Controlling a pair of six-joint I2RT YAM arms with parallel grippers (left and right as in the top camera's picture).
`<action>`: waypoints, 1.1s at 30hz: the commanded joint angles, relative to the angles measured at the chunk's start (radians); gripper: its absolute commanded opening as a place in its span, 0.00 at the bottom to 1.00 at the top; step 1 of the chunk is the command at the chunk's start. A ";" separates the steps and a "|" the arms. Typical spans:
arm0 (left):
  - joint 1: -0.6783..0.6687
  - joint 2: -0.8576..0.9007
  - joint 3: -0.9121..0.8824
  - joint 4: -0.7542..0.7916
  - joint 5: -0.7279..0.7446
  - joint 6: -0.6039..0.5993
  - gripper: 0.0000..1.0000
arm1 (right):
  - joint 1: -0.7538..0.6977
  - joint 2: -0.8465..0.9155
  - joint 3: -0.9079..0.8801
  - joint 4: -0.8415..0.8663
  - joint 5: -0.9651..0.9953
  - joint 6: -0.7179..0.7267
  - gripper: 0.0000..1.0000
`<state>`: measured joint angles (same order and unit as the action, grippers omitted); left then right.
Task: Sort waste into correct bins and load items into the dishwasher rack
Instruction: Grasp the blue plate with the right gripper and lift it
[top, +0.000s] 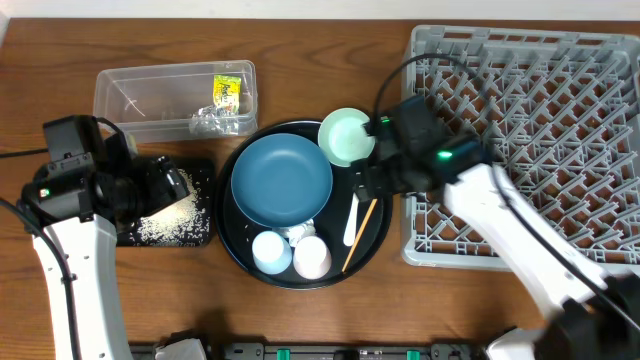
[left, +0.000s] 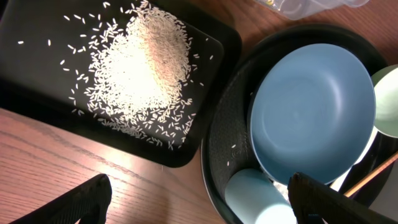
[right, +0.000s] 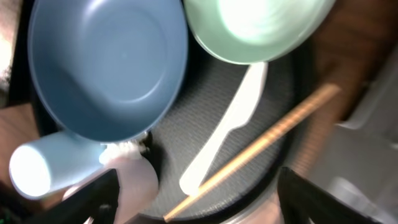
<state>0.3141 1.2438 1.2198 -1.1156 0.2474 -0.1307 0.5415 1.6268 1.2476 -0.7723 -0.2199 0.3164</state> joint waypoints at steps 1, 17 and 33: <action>0.006 0.004 0.008 -0.002 -0.009 -0.006 0.92 | 0.049 0.085 0.022 0.045 0.030 0.156 0.64; 0.006 0.004 0.008 -0.005 -0.008 -0.006 0.92 | 0.162 0.378 0.022 0.328 0.075 0.413 0.34; 0.005 0.004 0.008 -0.005 -0.002 -0.006 0.93 | 0.170 0.327 0.040 0.350 0.120 0.400 0.01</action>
<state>0.3141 1.2438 1.2198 -1.1187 0.2478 -0.1314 0.6914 1.9972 1.2613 -0.4221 -0.1291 0.7269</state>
